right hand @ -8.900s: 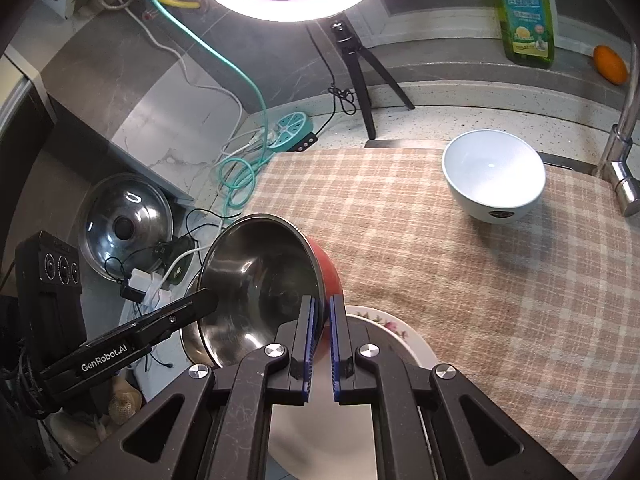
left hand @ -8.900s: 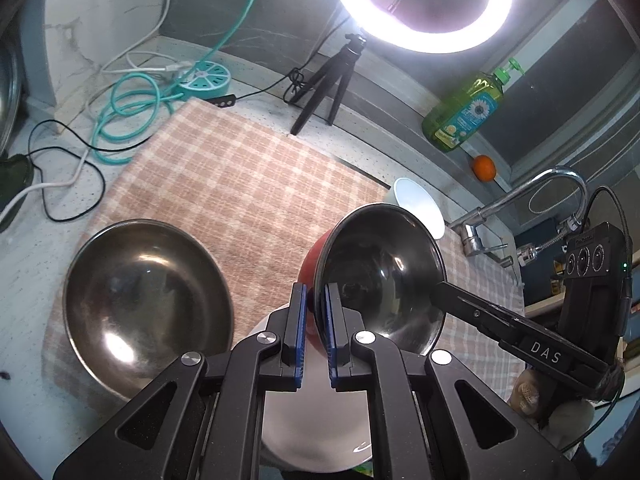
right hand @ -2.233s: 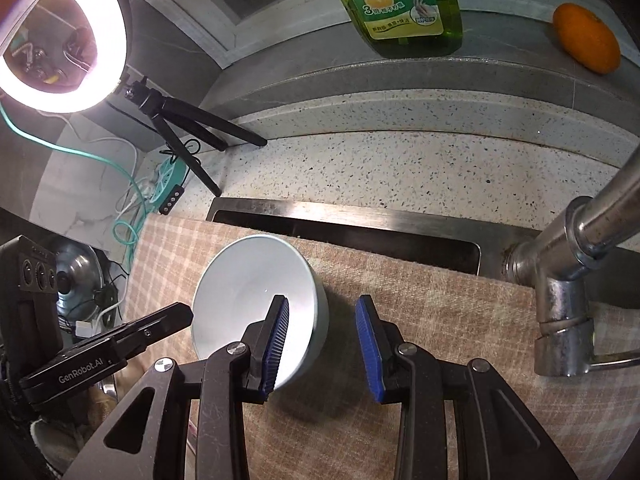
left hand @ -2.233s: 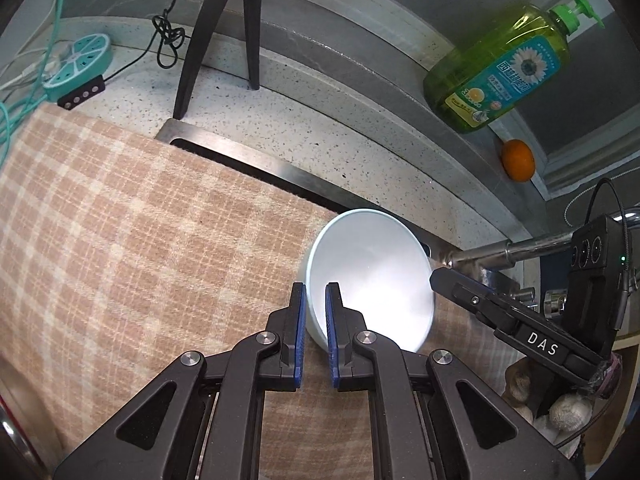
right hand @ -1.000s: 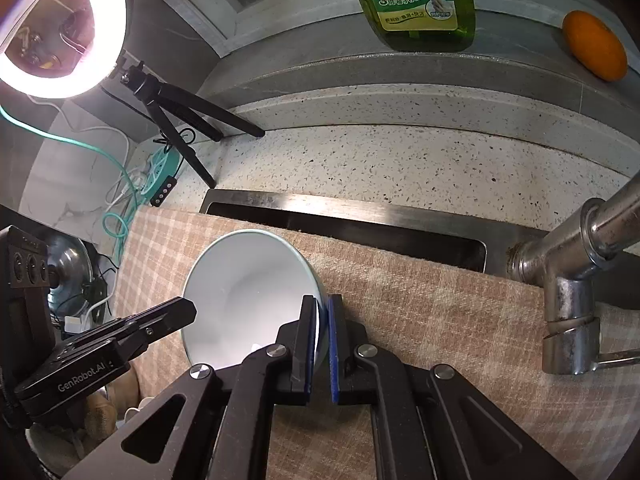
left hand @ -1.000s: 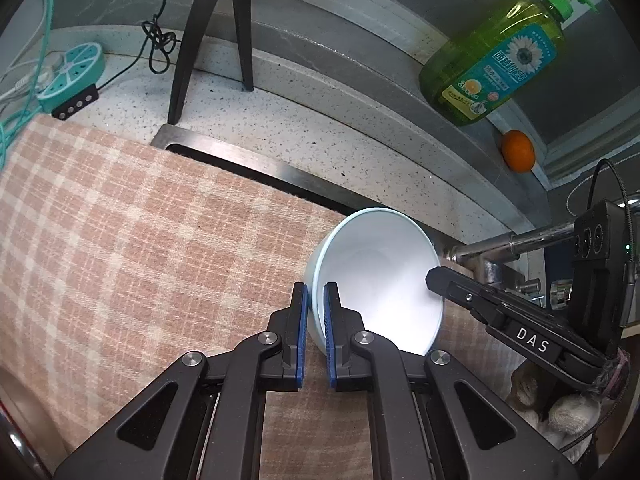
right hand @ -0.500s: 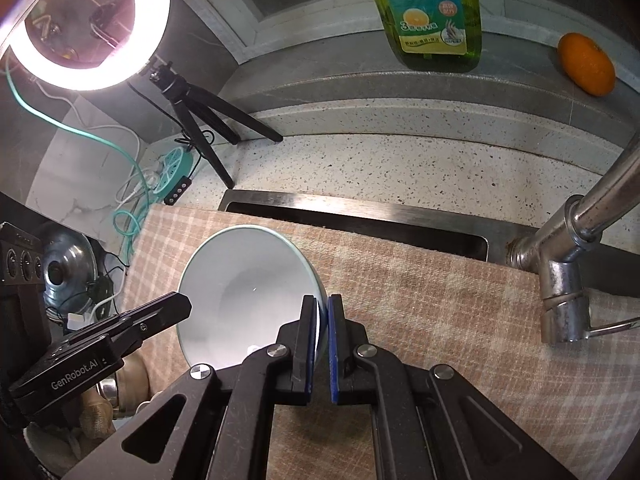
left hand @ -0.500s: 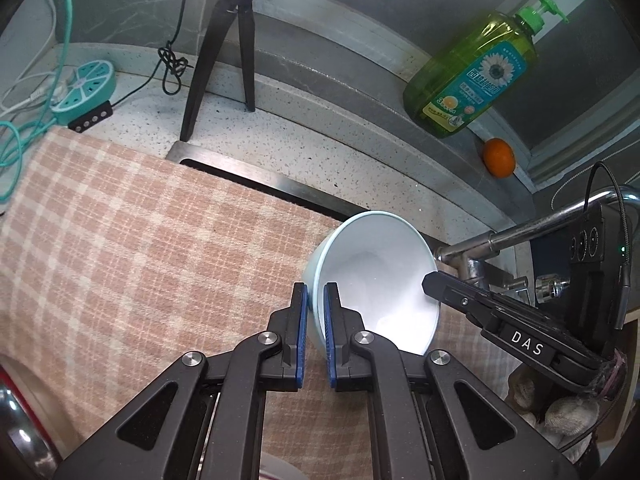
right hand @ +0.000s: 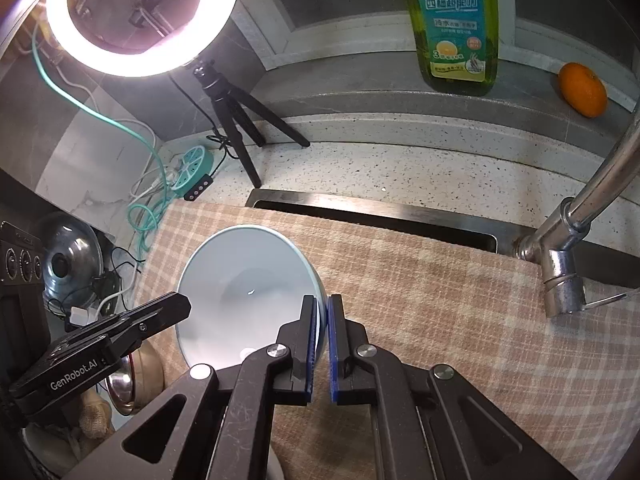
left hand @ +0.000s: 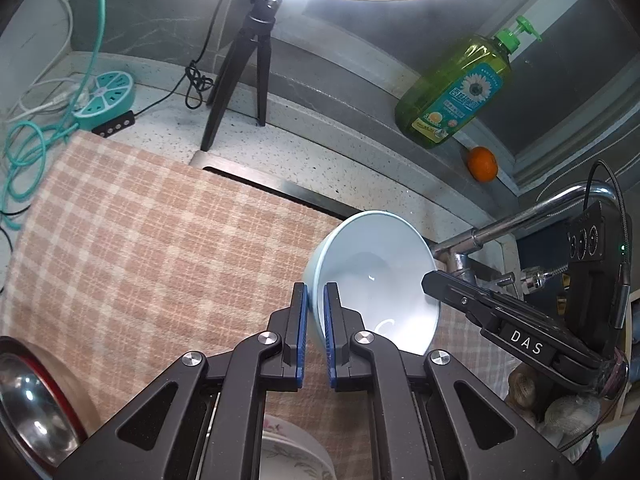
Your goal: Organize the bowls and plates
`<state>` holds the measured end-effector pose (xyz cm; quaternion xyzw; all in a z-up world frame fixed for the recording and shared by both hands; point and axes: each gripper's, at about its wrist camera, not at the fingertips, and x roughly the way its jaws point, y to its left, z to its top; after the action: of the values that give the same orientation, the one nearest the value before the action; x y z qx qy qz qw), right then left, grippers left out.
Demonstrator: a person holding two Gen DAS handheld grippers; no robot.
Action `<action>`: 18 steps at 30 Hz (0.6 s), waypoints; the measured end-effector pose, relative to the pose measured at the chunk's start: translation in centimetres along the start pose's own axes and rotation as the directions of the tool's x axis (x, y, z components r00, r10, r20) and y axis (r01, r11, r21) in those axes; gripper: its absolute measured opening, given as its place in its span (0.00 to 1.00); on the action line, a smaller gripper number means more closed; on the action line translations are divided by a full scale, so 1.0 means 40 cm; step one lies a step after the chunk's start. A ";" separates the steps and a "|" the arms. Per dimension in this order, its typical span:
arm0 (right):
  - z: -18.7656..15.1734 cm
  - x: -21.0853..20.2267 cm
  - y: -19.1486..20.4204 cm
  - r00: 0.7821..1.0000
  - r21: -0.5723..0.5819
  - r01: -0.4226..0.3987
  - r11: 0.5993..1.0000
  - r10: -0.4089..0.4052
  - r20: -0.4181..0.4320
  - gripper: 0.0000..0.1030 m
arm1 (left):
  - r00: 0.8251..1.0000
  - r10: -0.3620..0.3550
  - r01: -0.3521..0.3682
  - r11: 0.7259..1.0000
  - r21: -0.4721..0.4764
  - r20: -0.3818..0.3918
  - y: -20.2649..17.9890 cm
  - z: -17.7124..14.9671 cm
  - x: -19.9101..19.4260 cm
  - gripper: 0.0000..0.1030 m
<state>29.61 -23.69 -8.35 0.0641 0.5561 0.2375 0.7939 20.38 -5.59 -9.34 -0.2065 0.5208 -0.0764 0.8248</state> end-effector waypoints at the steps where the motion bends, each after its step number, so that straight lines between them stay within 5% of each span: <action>1: -0.003 -0.003 0.010 1.000 -0.004 0.002 1.000 -0.002 0.002 0.05 | 1.000 -0.001 0.001 1.000 0.000 0.002 0.004 -0.001 -0.006 0.06; 18: -0.045 -0.031 0.139 1.000 -0.057 0.007 0.998 -0.006 0.015 0.05 | 0.999 -0.005 0.006 1.000 -0.020 0.042 0.085 -0.037 -0.105 0.06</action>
<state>25.94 -19.64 -5.90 0.0416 0.5435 0.2503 0.8001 16.87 -1.49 -7.83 -0.2176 0.5036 -0.0692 0.8332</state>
